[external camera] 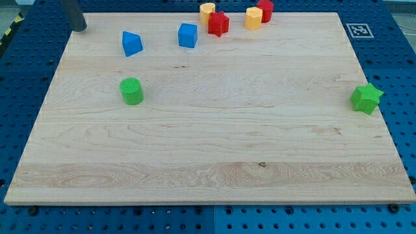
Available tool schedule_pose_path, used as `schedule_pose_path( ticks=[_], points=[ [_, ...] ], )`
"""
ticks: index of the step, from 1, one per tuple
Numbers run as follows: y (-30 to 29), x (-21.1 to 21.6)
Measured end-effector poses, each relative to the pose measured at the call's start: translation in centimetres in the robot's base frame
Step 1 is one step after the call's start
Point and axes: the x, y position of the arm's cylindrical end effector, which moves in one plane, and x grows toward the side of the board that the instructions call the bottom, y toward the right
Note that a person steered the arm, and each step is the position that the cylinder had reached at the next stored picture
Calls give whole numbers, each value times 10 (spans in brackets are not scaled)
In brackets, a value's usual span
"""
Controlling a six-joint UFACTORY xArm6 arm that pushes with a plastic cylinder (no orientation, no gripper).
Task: Place the blue triangle at the bottom of the blue cube
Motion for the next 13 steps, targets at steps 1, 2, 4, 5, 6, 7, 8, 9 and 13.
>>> schedule_pose_path(
  ticks=[1,2,4,5,6,7,8,9,13],
  points=[
    [8,10],
    [20,11],
    [55,12],
    [63,27],
    [70,43],
    [79,54],
    [95,55],
    [120,55],
    [199,55]
  ],
)
